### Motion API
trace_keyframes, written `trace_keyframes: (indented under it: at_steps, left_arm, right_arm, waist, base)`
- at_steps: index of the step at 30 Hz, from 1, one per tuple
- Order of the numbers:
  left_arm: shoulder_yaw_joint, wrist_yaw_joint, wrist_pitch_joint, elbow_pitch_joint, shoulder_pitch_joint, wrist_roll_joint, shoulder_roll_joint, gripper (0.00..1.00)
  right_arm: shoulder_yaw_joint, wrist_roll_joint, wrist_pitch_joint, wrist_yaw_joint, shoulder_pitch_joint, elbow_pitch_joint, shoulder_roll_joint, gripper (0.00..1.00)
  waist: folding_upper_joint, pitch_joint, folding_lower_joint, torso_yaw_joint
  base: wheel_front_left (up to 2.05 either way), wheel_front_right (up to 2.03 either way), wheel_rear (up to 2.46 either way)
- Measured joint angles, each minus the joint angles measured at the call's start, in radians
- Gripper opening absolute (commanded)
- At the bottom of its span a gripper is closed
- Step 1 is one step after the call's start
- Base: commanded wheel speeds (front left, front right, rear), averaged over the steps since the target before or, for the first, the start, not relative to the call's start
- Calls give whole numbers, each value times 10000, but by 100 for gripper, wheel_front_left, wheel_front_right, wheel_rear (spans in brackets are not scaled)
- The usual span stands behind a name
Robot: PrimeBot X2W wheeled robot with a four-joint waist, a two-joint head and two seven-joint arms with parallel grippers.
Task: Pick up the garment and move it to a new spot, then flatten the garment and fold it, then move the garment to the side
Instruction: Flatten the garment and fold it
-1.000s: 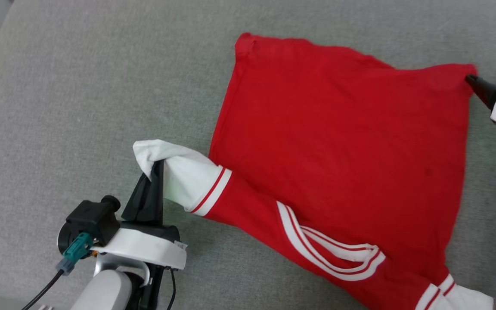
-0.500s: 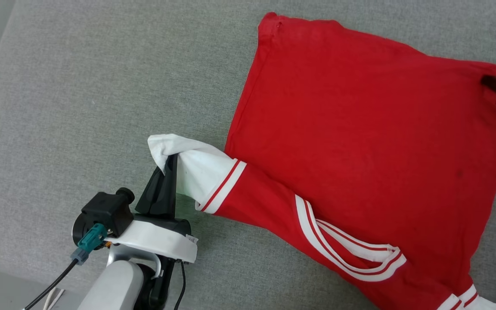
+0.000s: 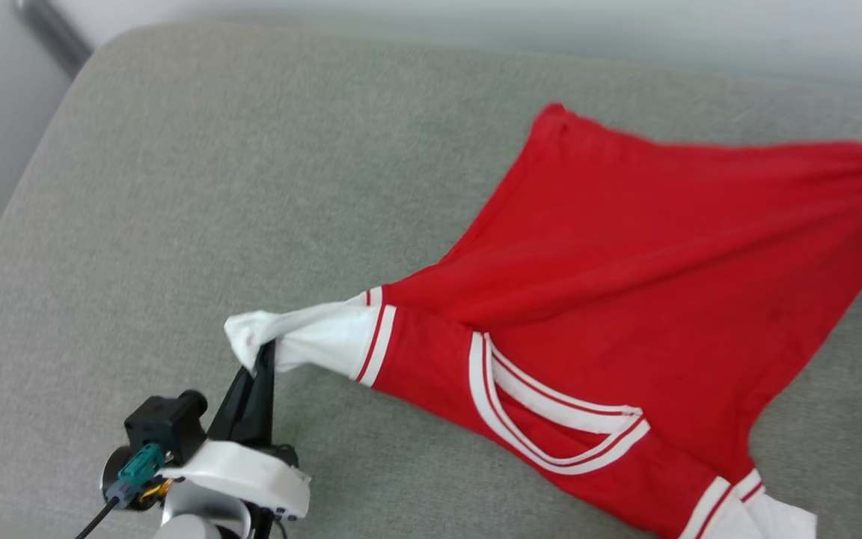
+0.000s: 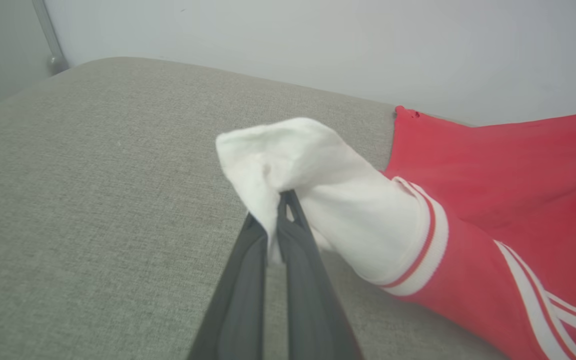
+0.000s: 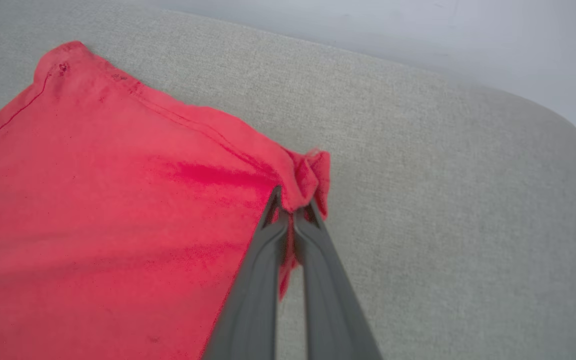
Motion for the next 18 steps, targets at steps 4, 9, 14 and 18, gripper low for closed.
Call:
trace_keyframes:
  at_steps: [4,9,14,18]
  left_arm:
    - [155,130,88,125,476,-199,134,0]
    - [362,368,178,104,1113,-407,247,0]
    - [454,585,366,-40,1482,-514,410,0]
    - [522,677,458,-180,1551,-531,493,0]
  right_arm:
    - [-159,397,301,0,1910,-1254,-284,0]
    - [-644,525,915,0,5033,-2635,2,0]
    - [-1045,631,1407,2,7851,-3336,851,0]
    - [-1430,656,1659,0,9266,-3768,1634,0]
  waist:
    - [0,-643,-1,-427]
    - [0,-1299,-1,-1104]
    - [0,-1779,-3,-1760]
    - [0,-1891,-3,-2100]
  base:
    - [0,0,0]
    - [0,0,0]
    - [0,0,0]
    - [0,0,0]
